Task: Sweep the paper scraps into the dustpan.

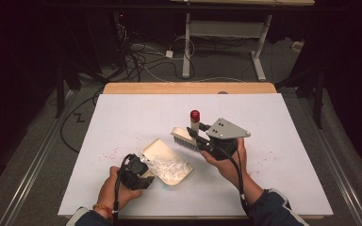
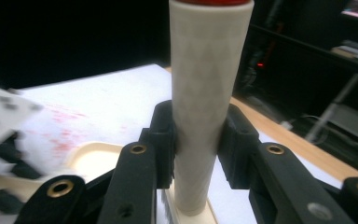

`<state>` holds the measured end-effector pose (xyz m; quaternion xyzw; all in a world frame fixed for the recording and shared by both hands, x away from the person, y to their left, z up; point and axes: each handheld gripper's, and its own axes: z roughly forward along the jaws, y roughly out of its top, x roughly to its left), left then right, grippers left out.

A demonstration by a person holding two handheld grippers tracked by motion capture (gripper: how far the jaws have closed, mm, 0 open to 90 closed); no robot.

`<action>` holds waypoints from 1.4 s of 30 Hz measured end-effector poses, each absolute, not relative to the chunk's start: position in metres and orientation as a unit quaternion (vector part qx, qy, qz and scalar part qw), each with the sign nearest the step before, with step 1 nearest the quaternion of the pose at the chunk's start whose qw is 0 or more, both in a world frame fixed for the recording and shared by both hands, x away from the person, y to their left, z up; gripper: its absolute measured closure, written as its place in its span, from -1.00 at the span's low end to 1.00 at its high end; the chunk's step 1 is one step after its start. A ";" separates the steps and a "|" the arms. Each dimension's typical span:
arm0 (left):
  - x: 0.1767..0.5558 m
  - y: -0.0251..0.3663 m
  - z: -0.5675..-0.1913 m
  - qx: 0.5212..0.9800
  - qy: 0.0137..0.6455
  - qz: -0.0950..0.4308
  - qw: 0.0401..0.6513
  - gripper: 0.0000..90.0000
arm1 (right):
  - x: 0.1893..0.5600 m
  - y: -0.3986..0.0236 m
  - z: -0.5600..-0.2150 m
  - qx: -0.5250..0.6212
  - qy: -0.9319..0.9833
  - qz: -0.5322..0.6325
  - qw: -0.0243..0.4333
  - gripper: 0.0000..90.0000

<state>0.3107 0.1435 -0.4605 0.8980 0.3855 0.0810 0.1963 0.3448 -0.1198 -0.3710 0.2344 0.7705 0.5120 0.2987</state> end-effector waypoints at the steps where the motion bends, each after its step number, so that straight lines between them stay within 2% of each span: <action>1: 0.311 0.144 -0.460 0.898 0.386 0.080 0.196 0.40 | 0.353 -0.117 -0.377 0.237 0.774 0.500 0.309 0.56; 5: 0.311 0.145 -0.460 0.899 0.384 0.079 0.194 0.40 | 0.362 -0.105 -0.390 0.232 0.789 0.479 0.305 0.56; 11: 0.309 0.149 -0.457 0.899 0.382 0.078 0.199 0.41 | 0.356 -0.092 -0.393 0.207 0.800 0.478 0.297 0.56; 23: 0.307 0.158 -0.458 0.897 0.391 0.070 0.195 0.40 | 0.327 -0.091 -0.383 0.181 0.807 0.514 0.227 0.56; 30: 0.308 0.157 -0.458 0.897 0.390 0.072 0.195 0.40 | 0.330 -0.098 -0.366 0.187 0.788 0.533 0.245 0.56; 35: 0.308 0.157 -0.458 0.896 0.392 0.070 0.196 0.40 | 0.343 -0.098 -0.372 0.203 0.785 0.523 0.262 0.56; 42: 0.309 0.159 -0.457 0.892 0.396 0.071 0.204 0.40 | 0.348 -0.088 -0.380 0.192 0.810 0.487 0.262 0.56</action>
